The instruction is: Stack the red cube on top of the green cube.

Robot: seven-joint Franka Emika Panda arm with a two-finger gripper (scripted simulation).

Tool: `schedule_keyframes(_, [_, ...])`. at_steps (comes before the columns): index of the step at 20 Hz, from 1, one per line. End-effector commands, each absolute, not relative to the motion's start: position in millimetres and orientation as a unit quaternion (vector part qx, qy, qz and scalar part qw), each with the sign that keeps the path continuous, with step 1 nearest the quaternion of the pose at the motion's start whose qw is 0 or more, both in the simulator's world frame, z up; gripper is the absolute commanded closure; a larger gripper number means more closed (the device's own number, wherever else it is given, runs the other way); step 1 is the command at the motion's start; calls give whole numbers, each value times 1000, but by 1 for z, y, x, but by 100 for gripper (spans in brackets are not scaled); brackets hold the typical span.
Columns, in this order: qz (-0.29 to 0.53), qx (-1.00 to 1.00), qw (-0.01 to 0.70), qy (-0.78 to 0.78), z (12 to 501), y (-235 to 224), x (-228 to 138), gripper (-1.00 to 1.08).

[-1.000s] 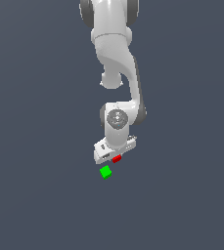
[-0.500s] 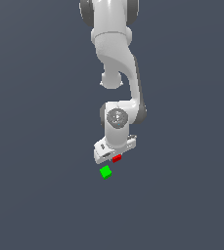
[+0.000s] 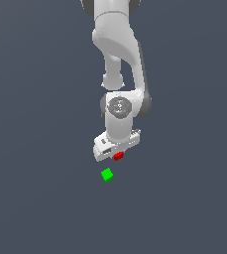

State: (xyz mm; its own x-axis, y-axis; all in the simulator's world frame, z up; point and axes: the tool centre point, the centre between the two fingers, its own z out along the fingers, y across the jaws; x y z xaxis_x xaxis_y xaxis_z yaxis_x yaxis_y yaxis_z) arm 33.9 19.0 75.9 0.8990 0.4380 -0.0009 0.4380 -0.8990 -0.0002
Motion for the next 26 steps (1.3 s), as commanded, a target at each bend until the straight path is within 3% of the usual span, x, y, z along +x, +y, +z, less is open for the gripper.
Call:
schedule_keyframes(1, [0,974,0,225,93,19,34,108])
schedule_keyframes(10, [0,974,0,225,120,19,35,108])
schedule_keyframes(26, [0,974,0,225,94,0,66,108])
